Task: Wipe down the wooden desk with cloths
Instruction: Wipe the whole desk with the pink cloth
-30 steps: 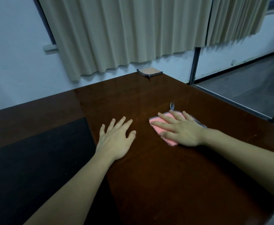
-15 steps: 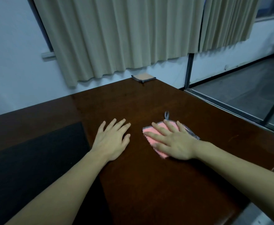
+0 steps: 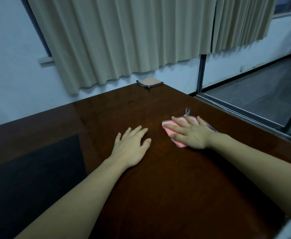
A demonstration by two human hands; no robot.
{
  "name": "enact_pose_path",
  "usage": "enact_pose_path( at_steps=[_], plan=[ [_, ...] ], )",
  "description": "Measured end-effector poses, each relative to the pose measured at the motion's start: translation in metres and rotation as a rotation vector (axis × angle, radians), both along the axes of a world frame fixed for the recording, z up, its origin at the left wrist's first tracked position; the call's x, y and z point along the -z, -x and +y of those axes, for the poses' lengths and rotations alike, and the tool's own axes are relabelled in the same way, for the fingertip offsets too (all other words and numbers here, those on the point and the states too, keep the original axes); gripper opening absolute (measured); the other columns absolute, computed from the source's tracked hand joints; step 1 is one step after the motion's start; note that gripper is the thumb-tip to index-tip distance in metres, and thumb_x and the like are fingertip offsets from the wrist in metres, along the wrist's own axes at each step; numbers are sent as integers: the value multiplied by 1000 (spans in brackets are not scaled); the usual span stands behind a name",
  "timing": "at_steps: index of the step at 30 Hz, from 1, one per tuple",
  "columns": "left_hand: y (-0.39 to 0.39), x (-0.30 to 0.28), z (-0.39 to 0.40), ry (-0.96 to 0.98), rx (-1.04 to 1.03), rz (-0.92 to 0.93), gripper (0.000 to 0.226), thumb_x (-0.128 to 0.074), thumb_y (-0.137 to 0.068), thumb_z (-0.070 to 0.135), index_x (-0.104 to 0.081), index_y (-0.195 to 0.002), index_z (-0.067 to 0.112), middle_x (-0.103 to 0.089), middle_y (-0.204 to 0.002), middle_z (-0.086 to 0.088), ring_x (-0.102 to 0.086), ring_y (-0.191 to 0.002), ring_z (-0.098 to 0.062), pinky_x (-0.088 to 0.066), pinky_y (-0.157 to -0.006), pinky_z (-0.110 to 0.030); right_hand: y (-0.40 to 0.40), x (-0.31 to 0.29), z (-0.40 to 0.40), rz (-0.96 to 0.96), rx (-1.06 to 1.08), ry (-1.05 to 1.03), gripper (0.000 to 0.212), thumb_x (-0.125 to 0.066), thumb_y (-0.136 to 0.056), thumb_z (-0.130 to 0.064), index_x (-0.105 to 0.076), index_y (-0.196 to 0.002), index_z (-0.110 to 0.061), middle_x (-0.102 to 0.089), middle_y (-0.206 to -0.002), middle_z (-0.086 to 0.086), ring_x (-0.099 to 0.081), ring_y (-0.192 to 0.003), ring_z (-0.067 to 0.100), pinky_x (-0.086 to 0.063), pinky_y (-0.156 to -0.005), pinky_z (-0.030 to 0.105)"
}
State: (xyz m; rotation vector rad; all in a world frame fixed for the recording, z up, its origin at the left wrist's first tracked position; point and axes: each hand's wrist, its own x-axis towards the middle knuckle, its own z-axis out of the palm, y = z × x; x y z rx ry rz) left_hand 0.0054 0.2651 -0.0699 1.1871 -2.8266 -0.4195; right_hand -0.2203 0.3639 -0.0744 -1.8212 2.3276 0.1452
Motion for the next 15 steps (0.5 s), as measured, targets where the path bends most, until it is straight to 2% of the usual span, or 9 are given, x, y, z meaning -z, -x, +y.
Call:
enact_pose_path(
  at_steps=[8,11,15],
  plan=[
    [-3,10,3,32,-13,9,55,-27,-106,55,-23,-159,41,-11,-169,13,-2,-157,-15,1,-127,-49,21,-3,-48,-20,120,-17,54,-14,-103,-64,5,-153,-59,12,-169,-11,11,-155,36,8,-117,69],
    [-2,10,5,36,-15,-2,56,-26,-106,56,-22,-159,41,-11,-169,13,-2,-157,-15,1,-127,-49,8,-3,-29,-8,65,-29,55,-11,-103,-65,9,-153,-58,14,-169,-11,12,-155,36,7,-117,69],
    [0,9,4,42,-16,-20,56,-26,-106,56,-21,-160,40,-10,-169,12,-3,-157,-16,0,-127,-50,-18,0,26,2,-116,-39,54,-6,-100,-67,14,-150,-62,21,-166,-14,18,-154,30,11,-120,63]
  ],
)
